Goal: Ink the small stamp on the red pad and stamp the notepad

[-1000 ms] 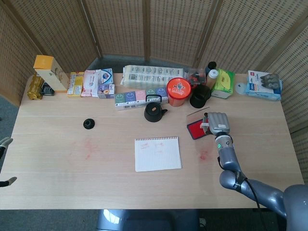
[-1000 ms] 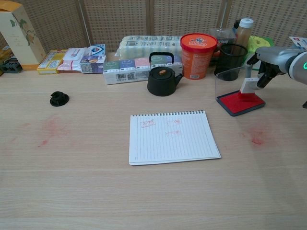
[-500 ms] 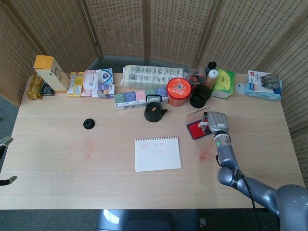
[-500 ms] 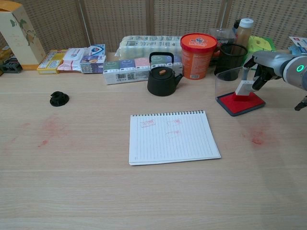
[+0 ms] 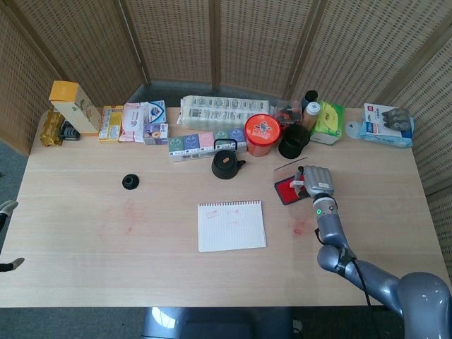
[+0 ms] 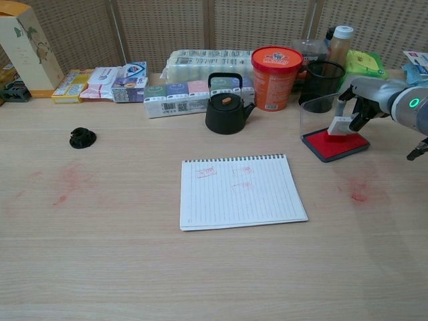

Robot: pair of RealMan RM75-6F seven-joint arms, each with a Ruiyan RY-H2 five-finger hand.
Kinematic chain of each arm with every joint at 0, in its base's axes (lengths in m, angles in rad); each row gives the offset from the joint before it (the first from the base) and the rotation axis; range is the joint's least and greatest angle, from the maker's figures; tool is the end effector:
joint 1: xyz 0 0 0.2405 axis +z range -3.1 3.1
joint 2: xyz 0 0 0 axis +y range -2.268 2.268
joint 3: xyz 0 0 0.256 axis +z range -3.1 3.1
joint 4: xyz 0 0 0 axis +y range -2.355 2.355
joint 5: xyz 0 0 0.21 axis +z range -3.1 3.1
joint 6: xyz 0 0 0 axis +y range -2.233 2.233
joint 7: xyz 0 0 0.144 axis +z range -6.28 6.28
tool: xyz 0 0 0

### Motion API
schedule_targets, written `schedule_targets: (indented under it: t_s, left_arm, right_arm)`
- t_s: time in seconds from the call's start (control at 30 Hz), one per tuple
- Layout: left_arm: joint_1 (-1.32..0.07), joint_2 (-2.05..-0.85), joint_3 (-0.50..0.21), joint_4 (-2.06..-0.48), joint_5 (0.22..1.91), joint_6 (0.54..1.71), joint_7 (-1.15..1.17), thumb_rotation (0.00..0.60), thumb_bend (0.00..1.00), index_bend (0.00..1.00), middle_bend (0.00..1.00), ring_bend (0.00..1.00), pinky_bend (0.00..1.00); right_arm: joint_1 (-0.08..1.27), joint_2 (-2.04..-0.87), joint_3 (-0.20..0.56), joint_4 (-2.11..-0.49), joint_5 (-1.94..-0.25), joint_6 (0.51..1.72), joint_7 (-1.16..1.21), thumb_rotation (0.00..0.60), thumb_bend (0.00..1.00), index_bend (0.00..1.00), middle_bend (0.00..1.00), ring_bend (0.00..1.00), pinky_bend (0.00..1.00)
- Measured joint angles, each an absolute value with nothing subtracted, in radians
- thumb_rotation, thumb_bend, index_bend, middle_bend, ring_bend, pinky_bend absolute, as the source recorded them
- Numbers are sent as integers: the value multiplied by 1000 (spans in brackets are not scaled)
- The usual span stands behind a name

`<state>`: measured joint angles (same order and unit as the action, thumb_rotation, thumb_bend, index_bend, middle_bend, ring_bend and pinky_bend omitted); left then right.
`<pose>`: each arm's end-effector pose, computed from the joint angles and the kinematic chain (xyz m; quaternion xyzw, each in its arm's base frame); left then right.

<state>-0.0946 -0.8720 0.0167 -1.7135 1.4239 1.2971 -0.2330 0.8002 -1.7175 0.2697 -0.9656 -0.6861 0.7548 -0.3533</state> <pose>-0.3320 0.1651 0.2028 -0.5772 -0.5005 -0.3256 0.5571 -0.2392 -0.4153 -0.0213 0.6218 -0.5101 0.2659 0.5315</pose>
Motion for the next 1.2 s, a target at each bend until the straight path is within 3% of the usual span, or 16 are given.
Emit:
schedule_targets:
  t_s: [0.33,0.57,1.0,1.2]
  left_arm:
    - [-91,-872,19,-1716,1430,1303,-233,600,0,0,0,0,101]
    - [-92,-871,21,-1715,1437,1302,-234,600,0,0,0,0,101]
    - [-91,-869,23,-1712,1446,1306,-241,600,0,0,0,0,101]
    - [-91,-869,24,-1710,1447,1305,-243,600,0,0,0,0,101]
  right_arm:
    - [799,-1695,279,-1008,-674,760,-367,600,594,650,994,1000,1000]
    - [795,-1641,291,-1126,-660,799,-394,600,595,650,994,1000,1000]
    - [800,-1453,302,-1652,-649,996,-537,600,594,650,994,1000,1000]
    - [813,-1432,275,-1771,-671,1048,-581,600,595,650,995,1000,1000]
